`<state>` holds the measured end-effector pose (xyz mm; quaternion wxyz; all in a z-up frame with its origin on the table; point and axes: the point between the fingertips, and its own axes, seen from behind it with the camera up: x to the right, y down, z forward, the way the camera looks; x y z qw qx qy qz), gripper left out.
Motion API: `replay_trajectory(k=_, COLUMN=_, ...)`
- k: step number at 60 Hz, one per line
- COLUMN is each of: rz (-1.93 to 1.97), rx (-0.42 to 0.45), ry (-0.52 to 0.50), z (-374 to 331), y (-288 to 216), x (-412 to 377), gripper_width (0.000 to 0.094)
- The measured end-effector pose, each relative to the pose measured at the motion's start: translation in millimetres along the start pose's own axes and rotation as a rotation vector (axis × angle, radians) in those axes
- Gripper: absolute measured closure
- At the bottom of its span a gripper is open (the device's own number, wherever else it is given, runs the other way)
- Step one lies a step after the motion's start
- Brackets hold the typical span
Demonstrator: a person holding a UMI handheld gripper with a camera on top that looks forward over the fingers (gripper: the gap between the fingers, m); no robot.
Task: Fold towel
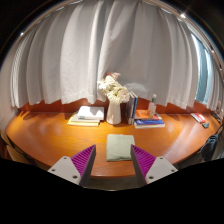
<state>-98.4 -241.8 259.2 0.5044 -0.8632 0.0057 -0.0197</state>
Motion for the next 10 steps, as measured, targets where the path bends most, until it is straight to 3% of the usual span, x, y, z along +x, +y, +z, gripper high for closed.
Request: replay_trajectory(k=10, rz=0.002, rx=0.003, ry=0.007, z=-8, y=2, x=-14, gripper_width=0.0256)
